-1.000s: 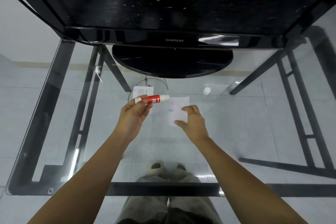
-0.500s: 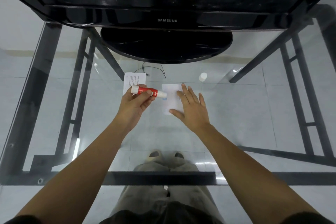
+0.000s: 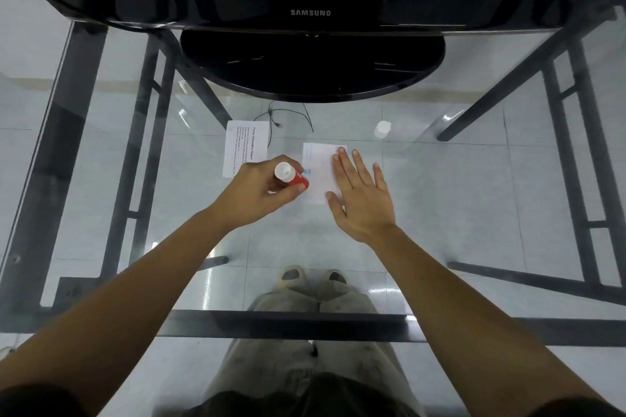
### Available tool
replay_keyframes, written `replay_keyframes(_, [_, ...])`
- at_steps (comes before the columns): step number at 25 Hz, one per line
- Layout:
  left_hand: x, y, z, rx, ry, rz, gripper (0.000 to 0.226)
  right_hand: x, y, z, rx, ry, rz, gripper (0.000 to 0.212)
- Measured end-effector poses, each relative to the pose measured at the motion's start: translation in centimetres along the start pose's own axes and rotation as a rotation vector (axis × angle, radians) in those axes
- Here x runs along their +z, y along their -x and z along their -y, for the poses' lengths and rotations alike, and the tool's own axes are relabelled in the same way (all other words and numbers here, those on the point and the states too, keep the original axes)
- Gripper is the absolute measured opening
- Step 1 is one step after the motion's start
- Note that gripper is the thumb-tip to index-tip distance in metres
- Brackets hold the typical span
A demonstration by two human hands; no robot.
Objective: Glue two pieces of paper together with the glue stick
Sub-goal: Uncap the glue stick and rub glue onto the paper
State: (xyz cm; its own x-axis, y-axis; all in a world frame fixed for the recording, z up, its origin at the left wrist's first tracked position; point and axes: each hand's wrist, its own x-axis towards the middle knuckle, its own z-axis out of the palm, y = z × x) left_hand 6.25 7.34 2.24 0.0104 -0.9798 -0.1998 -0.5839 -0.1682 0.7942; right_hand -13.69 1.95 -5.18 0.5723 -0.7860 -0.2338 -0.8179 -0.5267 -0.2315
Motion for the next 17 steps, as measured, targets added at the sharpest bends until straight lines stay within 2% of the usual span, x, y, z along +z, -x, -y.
replay_keyframes(6, [0.2, -0.8, 0.7, 0.064, -0.052, 0.125, 0.024, 0.3, 0.0, -0.1, -0.01, -0.001, -0.017, 0.066])
replay_keyframes(12, [0.2, -1.1, 0.3, 0.172, -0.181, 0.166, 0.03, 0.3, 0.0, 0.1, -0.014, -0.016, -0.041, 0.067])
replay_keyframes(17, [-0.1, -1.0, 0.0, 0.04, -0.119, 0.042, 0.024, 0.2, 0.1, 0.1, -0.014, -0.011, -0.046, 0.067])
